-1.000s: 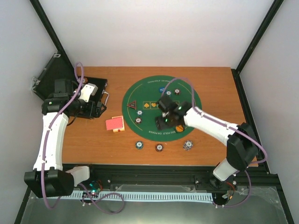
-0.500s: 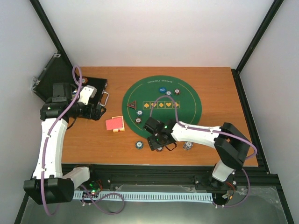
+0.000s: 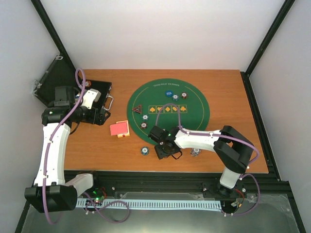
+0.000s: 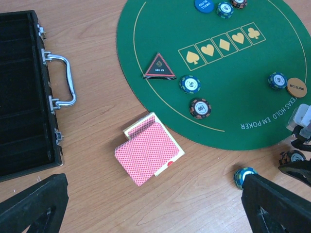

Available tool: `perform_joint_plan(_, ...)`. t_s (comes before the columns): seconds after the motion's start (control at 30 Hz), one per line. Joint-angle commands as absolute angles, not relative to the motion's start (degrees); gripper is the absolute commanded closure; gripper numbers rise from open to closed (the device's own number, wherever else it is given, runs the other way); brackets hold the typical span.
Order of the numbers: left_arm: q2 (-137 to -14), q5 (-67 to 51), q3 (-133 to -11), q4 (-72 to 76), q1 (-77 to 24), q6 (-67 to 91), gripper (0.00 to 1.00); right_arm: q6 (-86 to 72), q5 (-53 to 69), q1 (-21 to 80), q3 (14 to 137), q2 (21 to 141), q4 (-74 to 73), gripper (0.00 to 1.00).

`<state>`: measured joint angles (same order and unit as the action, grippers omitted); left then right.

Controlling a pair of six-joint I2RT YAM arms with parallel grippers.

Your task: Distribute texas hold em gaming equipment

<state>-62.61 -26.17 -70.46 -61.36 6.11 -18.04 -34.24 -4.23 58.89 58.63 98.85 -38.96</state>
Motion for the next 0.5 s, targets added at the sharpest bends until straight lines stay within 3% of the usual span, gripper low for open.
perform_joint_plan(0.0,-62.42,-27.06,-70.34,-61.18,6.37,-18.17,0.00,-35.07,-4.99,59.41,58.18,99.58,-37.79,0.40)
perform_joint_plan(0.23,-62.66,-27.07,-70.29,-61.07,6.37,-18.29,0.00,-34.78,-5.46,59.46,59.45,99.05,-39.61,0.53)
perform_joint_plan(0.47,-62.76,-27.05,-70.76,-61.18,6.41,-18.20,0.00,-34.74,-5.54,59.43,59.70,98.26,-40.40,0.61)
